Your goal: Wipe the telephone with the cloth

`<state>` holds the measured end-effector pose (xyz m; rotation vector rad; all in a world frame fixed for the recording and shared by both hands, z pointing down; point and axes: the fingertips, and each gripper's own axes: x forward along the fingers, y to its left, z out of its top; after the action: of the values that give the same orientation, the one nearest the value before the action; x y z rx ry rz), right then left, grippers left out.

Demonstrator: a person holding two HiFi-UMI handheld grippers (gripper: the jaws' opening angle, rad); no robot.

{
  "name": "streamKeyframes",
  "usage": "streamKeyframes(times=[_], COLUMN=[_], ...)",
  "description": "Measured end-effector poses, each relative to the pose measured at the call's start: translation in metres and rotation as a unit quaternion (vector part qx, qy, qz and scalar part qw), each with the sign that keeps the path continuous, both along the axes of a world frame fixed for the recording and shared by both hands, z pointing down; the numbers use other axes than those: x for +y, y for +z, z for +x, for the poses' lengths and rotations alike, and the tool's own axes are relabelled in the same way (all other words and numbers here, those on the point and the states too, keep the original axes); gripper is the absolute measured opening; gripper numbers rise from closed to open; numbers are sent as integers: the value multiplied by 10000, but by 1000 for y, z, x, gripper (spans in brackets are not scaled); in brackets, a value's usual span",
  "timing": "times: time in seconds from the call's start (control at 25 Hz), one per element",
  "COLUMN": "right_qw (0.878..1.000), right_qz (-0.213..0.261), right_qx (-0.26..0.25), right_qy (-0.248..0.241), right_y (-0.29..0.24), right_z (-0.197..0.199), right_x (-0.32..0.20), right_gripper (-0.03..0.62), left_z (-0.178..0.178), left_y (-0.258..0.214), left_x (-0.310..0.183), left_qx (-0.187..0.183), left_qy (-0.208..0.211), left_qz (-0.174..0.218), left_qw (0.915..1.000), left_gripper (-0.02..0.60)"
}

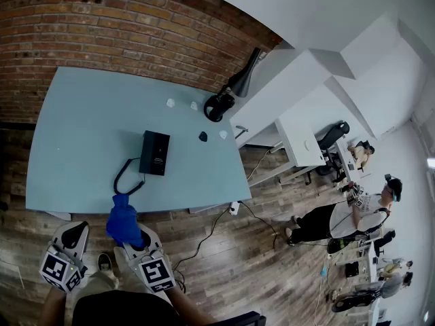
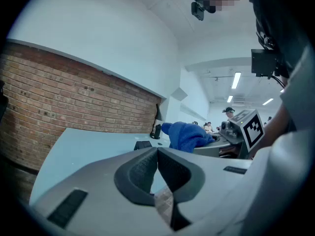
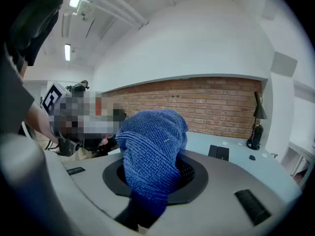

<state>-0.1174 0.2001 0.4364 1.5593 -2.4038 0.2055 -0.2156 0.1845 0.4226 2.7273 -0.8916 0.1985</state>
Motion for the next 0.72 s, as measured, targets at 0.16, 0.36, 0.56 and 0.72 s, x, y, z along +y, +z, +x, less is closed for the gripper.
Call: streamKeyframes(times=[0.16,0.36,0.56,0.72], right_qw=[10000,9999,9990,9990], right_qz=[38,36,-192,-252], right_qx=[45,-100,-360,-358], right_qy=[-64,47,175,-32], right_y=[11,38,56,62], right_z=[21,71,121,150], right_x=[-33,-78,-140,-181], right_gripper=[133,135,135,136], left_z=[18,60,96,122], left_y=[15,27,29,12], left_x=[-24,-56,-99,-120], left_qx=[-138,-389,-575,-761], left_qy=[12,-61,-260,-234], left_qz=[-55,-127,-246,-330], left_qw=[9999,9991,9977,9963], left_gripper=[8,8,8,8])
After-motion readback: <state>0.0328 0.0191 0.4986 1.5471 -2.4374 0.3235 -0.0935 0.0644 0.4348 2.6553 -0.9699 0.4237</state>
